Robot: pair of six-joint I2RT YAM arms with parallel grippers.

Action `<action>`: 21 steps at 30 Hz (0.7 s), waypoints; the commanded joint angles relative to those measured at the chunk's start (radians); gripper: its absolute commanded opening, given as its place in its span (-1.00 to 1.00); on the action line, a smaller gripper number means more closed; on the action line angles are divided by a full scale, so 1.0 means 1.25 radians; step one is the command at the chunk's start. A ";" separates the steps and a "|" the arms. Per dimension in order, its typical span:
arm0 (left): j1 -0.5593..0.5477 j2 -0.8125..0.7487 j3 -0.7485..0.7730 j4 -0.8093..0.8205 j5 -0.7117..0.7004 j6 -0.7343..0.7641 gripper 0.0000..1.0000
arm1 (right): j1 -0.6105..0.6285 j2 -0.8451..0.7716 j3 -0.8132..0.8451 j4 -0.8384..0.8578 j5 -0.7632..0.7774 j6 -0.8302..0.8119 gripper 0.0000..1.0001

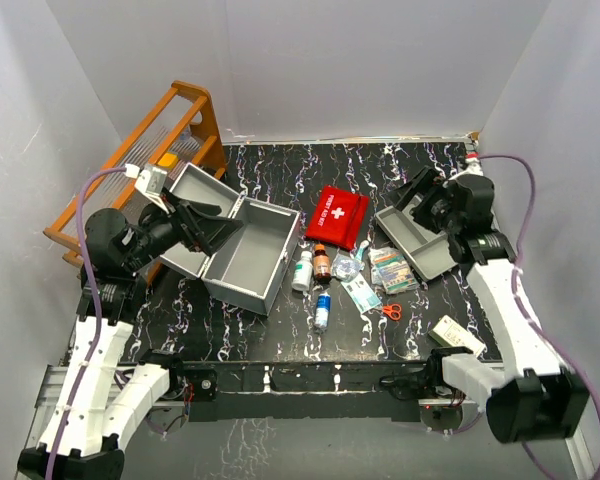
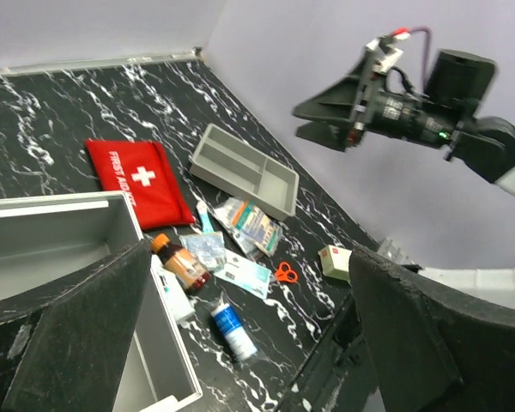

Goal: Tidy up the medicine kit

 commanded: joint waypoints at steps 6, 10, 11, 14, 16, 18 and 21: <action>-0.019 0.049 -0.035 0.164 0.108 -0.077 0.97 | 0.059 0.264 0.098 0.099 -0.038 0.002 0.42; -0.020 0.052 -0.068 0.219 0.100 -0.124 0.97 | 0.128 0.371 0.130 0.093 0.081 0.004 0.23; -0.021 0.055 -0.071 0.231 0.101 -0.132 0.97 | 0.130 0.399 0.134 0.097 0.103 0.006 0.17; -0.021 0.063 -0.074 0.246 0.102 -0.141 0.97 | 0.130 0.476 0.146 0.120 0.111 0.000 -0.04; -0.021 0.070 -0.074 0.245 0.103 -0.140 0.97 | 0.131 0.533 0.161 0.150 0.060 -0.011 -0.09; -0.022 0.076 -0.075 0.246 0.104 -0.139 0.97 | 0.133 0.590 0.189 0.161 0.013 -0.020 -0.13; -0.023 0.080 -0.074 0.242 0.105 -0.144 0.97 | 0.137 0.663 0.221 0.153 0.007 -0.015 -0.18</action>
